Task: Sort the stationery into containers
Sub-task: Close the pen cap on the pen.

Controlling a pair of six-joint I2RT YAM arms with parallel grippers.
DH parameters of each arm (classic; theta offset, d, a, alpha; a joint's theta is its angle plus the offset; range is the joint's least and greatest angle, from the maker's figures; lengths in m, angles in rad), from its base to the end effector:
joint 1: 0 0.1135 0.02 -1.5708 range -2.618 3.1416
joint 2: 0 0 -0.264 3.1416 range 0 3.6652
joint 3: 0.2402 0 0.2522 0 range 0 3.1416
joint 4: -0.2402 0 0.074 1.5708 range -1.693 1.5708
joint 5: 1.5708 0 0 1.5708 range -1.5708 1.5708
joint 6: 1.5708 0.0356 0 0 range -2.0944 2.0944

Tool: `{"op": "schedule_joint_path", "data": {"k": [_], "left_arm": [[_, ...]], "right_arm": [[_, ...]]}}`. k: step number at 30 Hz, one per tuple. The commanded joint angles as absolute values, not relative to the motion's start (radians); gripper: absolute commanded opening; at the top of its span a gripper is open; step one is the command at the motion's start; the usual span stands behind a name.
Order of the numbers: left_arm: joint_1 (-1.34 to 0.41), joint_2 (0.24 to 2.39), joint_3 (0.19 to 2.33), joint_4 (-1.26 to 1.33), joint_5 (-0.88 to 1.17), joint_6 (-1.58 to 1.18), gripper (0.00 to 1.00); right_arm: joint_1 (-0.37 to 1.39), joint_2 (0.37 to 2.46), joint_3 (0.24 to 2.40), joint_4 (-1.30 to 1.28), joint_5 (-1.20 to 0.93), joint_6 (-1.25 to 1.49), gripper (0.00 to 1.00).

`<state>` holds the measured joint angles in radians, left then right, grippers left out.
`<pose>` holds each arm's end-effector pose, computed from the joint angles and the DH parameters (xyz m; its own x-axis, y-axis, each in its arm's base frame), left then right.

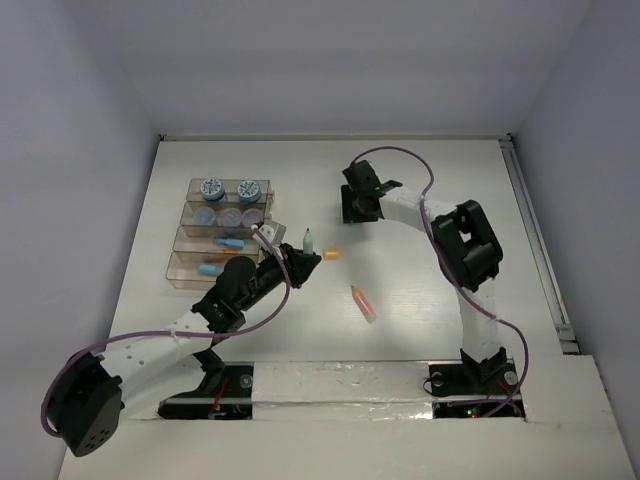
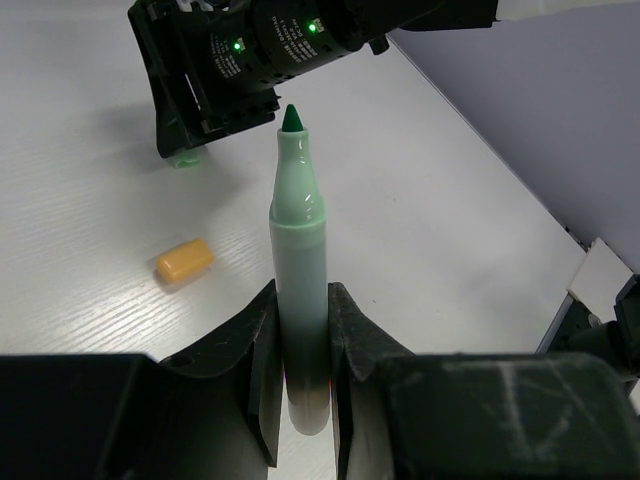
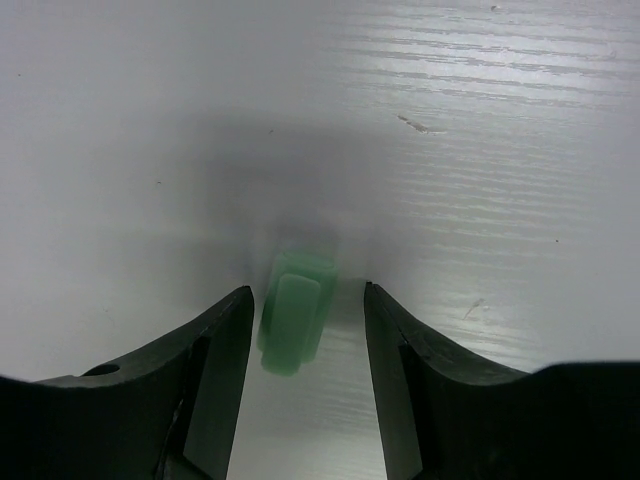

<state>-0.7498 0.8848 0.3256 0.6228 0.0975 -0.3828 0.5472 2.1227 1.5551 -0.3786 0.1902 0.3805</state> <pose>0.1451 -0.1398 0.2456 -0.2367 -0.2875 -0.9281 0.7125 0.5980 -0.3670 0.3971 0.2341 0.1688 -0.7979 -0.0591 -0.5999 -0.1294 0.9888 0.0748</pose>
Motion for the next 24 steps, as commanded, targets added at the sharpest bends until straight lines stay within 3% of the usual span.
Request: {"op": "schedule_joint_path", "data": {"k": [1,5,7,12,16,24], "left_arm": [[-0.744,0.867,0.327,0.675,0.106,-0.38,0.0],[-0.744,0.865,0.327,0.673,0.106,-0.38,0.0],[-0.744,0.864,0.327,0.673,0.104,-0.379,0.0],[-0.744,0.865,0.328,0.672,0.104,-0.379,0.0],[-0.744,0.871,0.328,0.672,0.107,-0.382,0.0],[-0.744,0.908,0.328,0.695,0.121,-0.388,0.0]], "right_arm": [[0.557,2.16,1.609,-0.419,0.238,0.362,0.53],[0.557,2.189,1.64,-0.449,0.255,0.354,0.51],[0.566,2.2,1.649,-0.463,0.261,0.353,0.43],[0.575,2.207,1.661,-0.477,0.287,0.353,0.35],[0.575,2.2,1.657,-0.479,0.295,0.359,0.11],[0.575,1.958,1.516,-0.299,0.218,0.365,0.04]]}}
